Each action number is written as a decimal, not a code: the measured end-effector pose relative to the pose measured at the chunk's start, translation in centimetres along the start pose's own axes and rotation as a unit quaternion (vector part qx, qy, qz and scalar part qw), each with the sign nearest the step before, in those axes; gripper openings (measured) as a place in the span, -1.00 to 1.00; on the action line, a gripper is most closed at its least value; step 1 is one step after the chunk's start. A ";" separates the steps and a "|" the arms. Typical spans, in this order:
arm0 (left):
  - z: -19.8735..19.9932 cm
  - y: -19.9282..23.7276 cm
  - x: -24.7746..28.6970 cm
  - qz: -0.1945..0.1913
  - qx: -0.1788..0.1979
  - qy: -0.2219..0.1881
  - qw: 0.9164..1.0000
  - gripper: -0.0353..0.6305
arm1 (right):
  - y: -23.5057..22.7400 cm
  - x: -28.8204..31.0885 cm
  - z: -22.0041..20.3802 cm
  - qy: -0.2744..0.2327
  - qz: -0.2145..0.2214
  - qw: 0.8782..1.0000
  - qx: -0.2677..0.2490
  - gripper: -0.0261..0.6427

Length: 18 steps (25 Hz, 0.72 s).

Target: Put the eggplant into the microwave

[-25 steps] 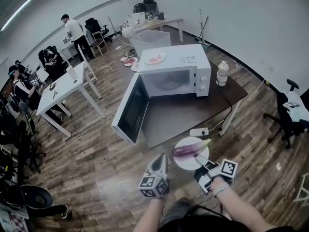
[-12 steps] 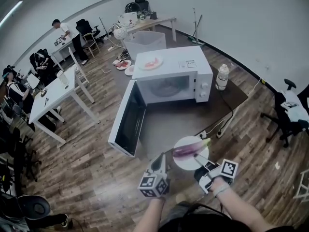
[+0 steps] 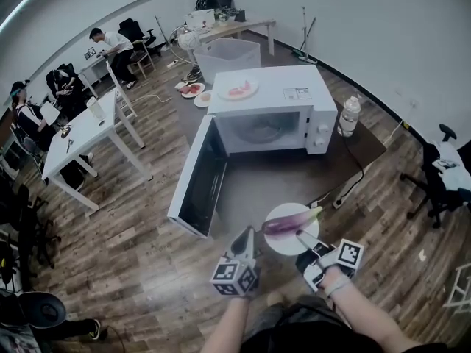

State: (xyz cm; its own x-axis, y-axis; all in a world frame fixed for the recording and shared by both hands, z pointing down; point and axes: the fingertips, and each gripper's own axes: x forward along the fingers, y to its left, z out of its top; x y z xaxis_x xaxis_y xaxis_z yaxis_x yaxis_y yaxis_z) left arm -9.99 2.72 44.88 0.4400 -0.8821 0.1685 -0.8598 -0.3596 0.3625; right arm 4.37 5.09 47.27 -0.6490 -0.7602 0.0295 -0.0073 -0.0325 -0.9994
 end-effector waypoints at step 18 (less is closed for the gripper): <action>0.3 0.5 1.6 0.016 -0.007 -0.004 1.000 -0.89 | 0.2 2.1 1.9 0.019 0.007 1.000 0.003 -0.89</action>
State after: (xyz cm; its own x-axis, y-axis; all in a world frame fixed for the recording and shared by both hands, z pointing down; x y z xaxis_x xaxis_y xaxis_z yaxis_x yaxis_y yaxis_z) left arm -9.76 1.04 45.02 0.4109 -0.8952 0.1726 -0.8694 -0.3279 0.3696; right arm 4.46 2.22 47.21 -0.6772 -0.7357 0.0141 0.0073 -0.0259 -0.9996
